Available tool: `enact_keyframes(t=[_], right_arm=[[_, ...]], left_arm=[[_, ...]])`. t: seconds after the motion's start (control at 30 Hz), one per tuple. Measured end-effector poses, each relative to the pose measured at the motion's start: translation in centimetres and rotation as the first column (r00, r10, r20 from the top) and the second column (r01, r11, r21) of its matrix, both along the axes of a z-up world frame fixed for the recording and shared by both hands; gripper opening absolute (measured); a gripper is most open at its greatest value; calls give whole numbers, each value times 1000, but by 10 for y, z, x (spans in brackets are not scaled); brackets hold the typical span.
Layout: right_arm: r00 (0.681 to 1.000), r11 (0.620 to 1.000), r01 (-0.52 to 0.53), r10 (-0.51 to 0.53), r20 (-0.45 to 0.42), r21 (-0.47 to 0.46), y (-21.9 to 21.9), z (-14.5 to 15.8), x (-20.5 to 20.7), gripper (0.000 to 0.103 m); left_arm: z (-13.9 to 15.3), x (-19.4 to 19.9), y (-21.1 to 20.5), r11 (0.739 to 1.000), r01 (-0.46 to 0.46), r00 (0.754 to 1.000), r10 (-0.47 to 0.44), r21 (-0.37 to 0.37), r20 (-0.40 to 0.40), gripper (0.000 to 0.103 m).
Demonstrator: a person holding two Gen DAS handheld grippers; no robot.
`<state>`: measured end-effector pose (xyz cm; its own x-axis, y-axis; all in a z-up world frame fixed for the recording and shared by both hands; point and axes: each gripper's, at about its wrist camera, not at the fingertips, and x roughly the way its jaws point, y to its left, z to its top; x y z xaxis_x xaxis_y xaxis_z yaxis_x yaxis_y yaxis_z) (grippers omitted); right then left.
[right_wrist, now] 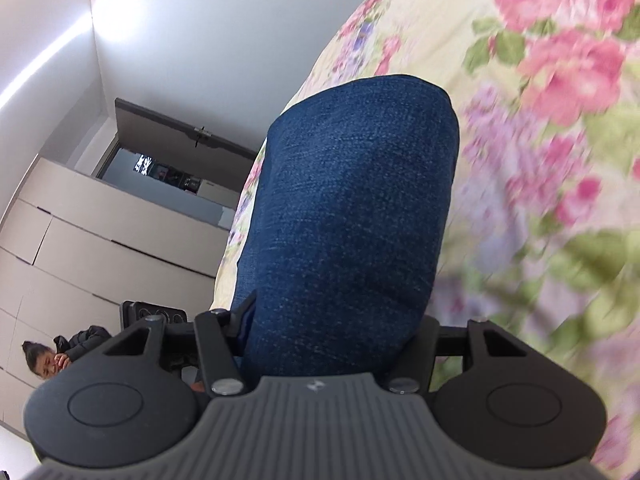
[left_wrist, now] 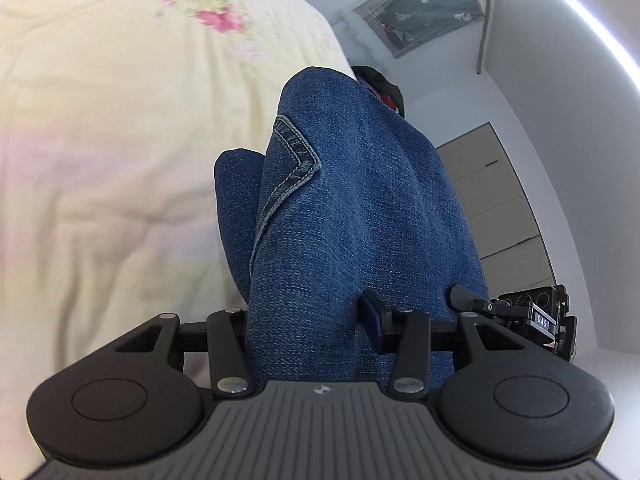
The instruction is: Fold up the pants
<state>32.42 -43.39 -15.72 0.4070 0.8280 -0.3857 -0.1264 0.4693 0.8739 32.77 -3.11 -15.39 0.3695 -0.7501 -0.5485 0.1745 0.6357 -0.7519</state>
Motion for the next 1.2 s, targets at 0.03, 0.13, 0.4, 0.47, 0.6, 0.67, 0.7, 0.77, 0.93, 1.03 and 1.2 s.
enact_keyframes(t=[0.03,0.13,0.4,0.47,0.6,0.67,0.7,0.77,0.93,1.03,1.2], right_arm=[[1000,1000,6,-6,5,-3,-14,1,7,53],[1000,1000,23,-22,19,-21,-40,8,30,53],[999,999,23,-21,37,-49,-74,5,82,53],[1000,999,16,-15,27,-46,-74,-6,92,53],[1000,999,14,-14,2,-39,-73,-35,109,53],[1000,999,15,-16,-11,-45,-71,-51,114,53],[999,998,16,-17,-27,-57,-71,-63,117,54],[992,994,41,-52,-111,-98,-71,-90,120,59],[989,993,72,-83,-122,-92,-78,-111,112,67],[988,992,76,-89,-123,-105,-81,-110,109,67],[987,984,99,-117,-114,-148,-88,-103,90,68]], left_arm=[[1,8,-8,1000,4,1000,-4,3,10,52],[6,28,-32,1000,12,999,-13,24,45,52],[-9,59,-58,1000,6,1000,-6,1,24,52],[-14,68,-63,1000,3,1000,-3,12,9,52],[-33,84,-64,1000,-2,999,3,30,-32,52],[-50,88,-64,999,-12,997,15,39,-74,52],[-63,88,-64,998,-23,993,29,56,-115,54],[-80,87,-62,996,-51,987,61,67,-149,58],[-77,79,-63,995,-52,990,63,91,-123,67],[-74,77,-61,994,-57,989,69,94,-130,70],[-74,67,-55,993,-64,989,76,95,-128,73]])
